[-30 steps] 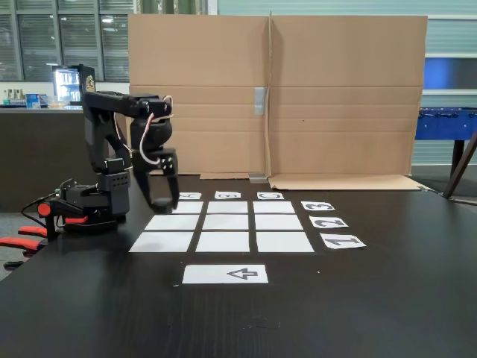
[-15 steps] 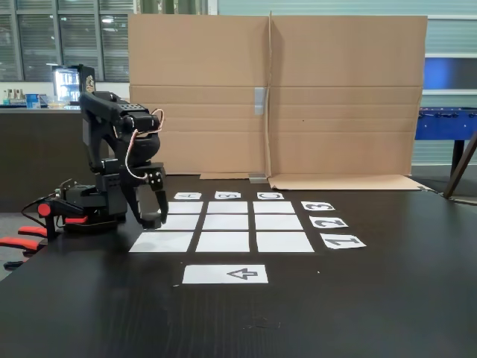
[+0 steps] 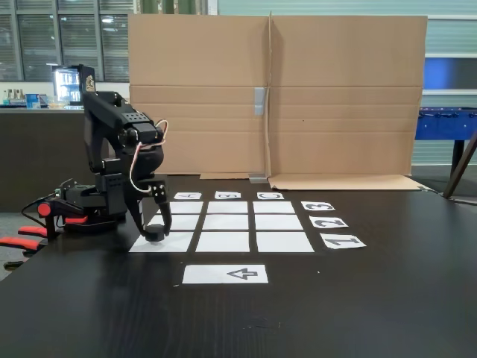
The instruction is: Pick up a new token and place it in the grid on square A1.
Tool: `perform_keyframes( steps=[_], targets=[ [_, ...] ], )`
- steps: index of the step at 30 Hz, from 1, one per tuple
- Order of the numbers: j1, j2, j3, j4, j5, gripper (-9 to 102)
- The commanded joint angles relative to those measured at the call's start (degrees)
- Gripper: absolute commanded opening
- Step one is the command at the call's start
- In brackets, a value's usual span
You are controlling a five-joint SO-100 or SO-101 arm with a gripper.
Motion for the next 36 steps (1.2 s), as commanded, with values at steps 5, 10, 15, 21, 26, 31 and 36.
perform_keyframes(
  steps=[5, 10, 15, 21, 26, 31, 36],
  targets=[
    [-1.9, -1.5, 0.2, -1.8, -0.4, 8],
    [-4.1, -1.7, 0.4, -2.2, 0.0, 8],
    [-6.6, -1.9, 1.0, -2.4, 0.4, 8],
    [-7.8, -2.0, 2.3, -3.1, 0.4, 7],
    [-7.5, -2.0, 2.5, -3.2, 0.4, 7],
    [-6.3, -1.6, 2.5, -3.3, 0.4, 8],
    [-4.7, -1.3, 2.5, -3.7, 0.6, 8]
  ],
)
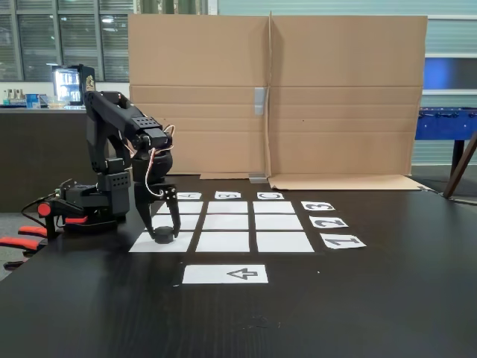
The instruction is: Pick up a new token and place it in the grid on square A1.
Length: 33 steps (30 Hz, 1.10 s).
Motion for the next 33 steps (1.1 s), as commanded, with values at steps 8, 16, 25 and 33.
perform_keyframes(
  steps=[8, 16, 25, 33],
  targets=[
    [2.5, 0.9, 0.1, -0.4, 0.4, 8],
    [3.3, 1.1, 0.1, -0.6, 0.8, 9],
    [3.3, 1.1, 0.2, -0.5, 0.6, 27],
    [3.3, 2.3, 0.2, 0.1, 0.5, 35]
  ],
)
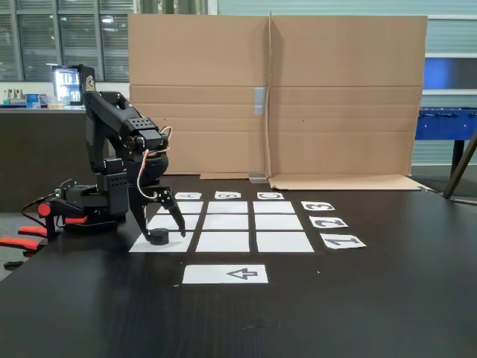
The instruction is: Pick up a new token and place it in the grid on square A1.
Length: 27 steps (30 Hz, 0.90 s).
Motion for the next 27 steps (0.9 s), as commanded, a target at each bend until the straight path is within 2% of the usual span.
perform_keyframes(
  steps=[1, 4, 17, 23, 27],
  targets=[
    [0.4, 3.0, 0.0, 0.4, 0.3, 35],
    [-0.1, 5.8, 0.0, 2.1, 0.4, 39],
    [-5.5, 26.6, -1.6, 14.2, 4.7, 39],
    [-11.7, 36.5, -5.2, 17.3, 12.7, 38],
    [-17.8, 37.0, -10.5, 18.0, 19.9, 38]
  ],
)
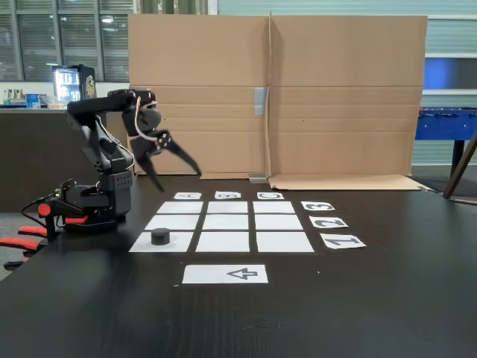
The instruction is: Pick up a new token and place it in the grid on square A1.
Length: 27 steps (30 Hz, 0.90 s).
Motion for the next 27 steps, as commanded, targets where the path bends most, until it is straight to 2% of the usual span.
perform_keyframes(
  steps=[1, 12, 19, 27],
  targets=[
    [-5.0, 1.1, -5.9, -0.2, 6.2, 38],
    [-19.1, 0.4, -8.4, -14.2, 24.9, 38],
    [-20.9, -7.1, -8.1, -26.1, 30.9, 38],
    [-26.4, -8.5, -7.6, -34.8, 36.9, 38]
  ],
)
